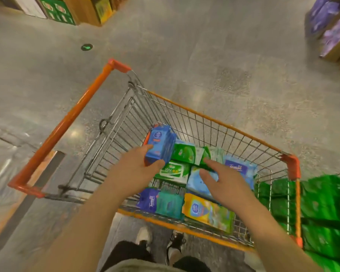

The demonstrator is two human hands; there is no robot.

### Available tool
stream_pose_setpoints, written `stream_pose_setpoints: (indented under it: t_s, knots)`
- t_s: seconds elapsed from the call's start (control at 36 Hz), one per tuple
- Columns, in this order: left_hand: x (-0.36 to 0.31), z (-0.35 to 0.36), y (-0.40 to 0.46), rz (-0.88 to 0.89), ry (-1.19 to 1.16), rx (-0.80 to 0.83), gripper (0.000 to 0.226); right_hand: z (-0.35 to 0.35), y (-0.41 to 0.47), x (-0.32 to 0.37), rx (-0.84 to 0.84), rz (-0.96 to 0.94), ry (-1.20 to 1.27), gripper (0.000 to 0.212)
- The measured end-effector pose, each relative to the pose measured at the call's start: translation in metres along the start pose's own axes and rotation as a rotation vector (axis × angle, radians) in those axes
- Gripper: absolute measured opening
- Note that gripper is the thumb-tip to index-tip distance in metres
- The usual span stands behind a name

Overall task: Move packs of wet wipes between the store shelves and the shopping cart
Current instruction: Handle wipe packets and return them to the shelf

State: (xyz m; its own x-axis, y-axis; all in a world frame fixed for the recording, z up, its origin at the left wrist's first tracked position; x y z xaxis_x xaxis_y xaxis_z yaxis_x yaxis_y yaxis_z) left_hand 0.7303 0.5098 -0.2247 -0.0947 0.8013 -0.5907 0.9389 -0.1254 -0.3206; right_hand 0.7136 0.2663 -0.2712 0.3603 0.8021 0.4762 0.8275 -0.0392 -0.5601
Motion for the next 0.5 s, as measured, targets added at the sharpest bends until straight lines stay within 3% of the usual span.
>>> stream_pose_setpoints:
  t_s: [0.17, 0.31, 0.5]
  knots:
    - [0.041, 0.030, 0.030, -0.047, -0.001, 0.099, 0.070, 0.037, 0.044, -0.004, 0.152, 0.046, -0.029, 0.057]
    - [0.070, 0.054, 0.047, -0.135, 0.011, 0.168, 0.043, 0.083, 0.082, -0.014, 0.259, 0.067, -0.068, 0.057]
    - [0.108, 0.086, 0.072, -0.174, -0.009, 0.232, 0.048, 0.167, 0.131, -0.030, 0.481, 0.070, -0.183, 0.064]
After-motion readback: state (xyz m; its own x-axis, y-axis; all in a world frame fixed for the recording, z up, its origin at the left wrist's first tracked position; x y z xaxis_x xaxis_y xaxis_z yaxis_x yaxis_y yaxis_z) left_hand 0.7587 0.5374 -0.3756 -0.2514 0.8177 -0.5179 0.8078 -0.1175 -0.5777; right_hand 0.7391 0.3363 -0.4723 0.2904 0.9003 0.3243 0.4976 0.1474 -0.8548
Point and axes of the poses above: each hand's wrist, its own y-axis towards the middle knuckle, its own z-axis out of the palm, x = y × z, the point moved 6 cm from there along y, towards the middle knuckle, and after that the axes turned 10 degrees about z, right-handed, at the moved point
